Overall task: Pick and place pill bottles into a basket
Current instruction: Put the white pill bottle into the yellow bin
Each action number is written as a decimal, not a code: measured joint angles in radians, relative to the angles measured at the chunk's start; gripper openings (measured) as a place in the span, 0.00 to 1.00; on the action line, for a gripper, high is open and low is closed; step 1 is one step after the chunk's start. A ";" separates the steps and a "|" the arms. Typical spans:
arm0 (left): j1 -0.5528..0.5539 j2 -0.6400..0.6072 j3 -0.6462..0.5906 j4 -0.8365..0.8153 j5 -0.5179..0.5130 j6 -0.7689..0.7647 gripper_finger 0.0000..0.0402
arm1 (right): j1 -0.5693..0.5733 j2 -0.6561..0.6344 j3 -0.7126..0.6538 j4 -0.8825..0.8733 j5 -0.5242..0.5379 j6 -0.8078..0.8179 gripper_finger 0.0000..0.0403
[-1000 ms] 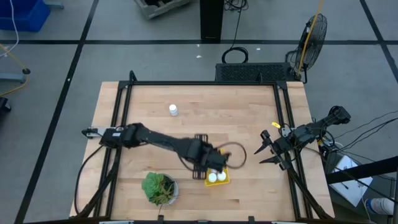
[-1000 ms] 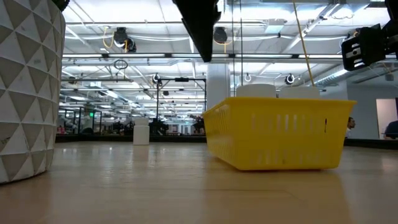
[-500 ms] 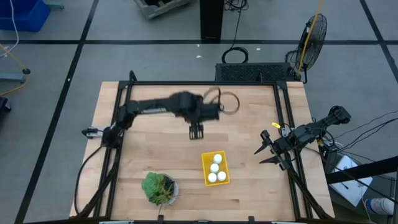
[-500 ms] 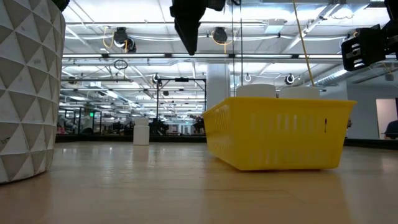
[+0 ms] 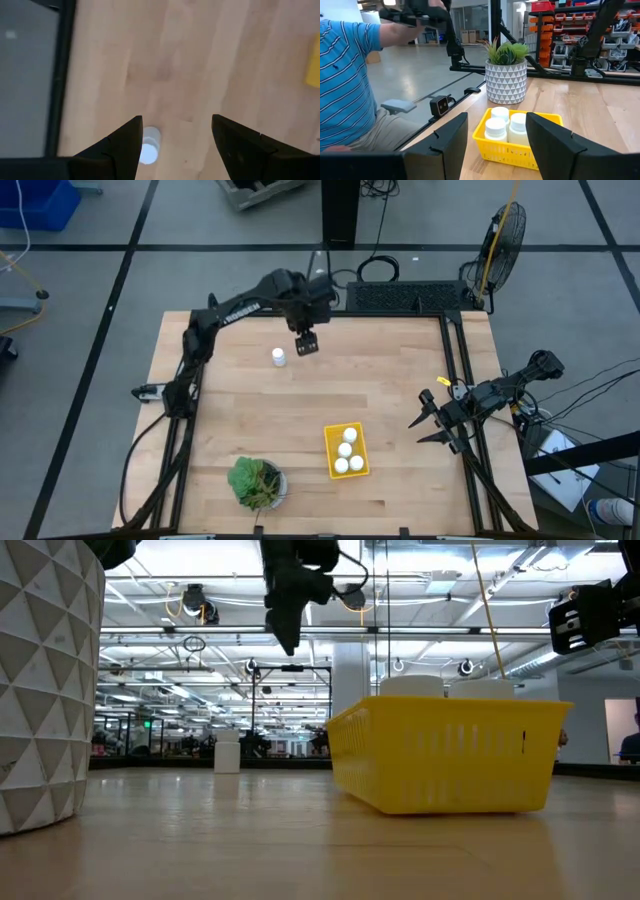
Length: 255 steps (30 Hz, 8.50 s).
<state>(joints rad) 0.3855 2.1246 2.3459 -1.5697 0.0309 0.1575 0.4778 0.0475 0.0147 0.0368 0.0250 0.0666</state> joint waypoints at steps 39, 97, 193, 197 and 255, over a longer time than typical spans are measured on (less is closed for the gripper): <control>0.189 -0.480 -0.864 0.531 -0.008 0.095 0.61 | 0.000 0.006 0.000 0.000 0.000 0.000 0.48; 0.183 -0.274 -0.966 0.525 0.058 0.095 0.61 | 0.000 0.006 0.000 0.000 0.000 0.000 0.48; -0.054 -0.404 -0.821 0.366 0.045 -0.139 0.41 | 0.000 0.006 0.000 0.000 0.000 0.000 0.48; -0.153 -0.405 -0.724 0.345 0.047 -0.196 0.41 | 0.000 0.006 0.000 0.000 0.000 0.000 0.48; -0.525 -0.029 -0.183 0.274 0.019 -0.357 0.41 | 0.000 0.015 0.000 -0.001 0.000 0.000 0.48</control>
<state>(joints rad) -0.1396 2.0957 2.1633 -1.2955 0.0501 -0.1999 0.4778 0.0624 0.0147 0.0360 0.0250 0.0666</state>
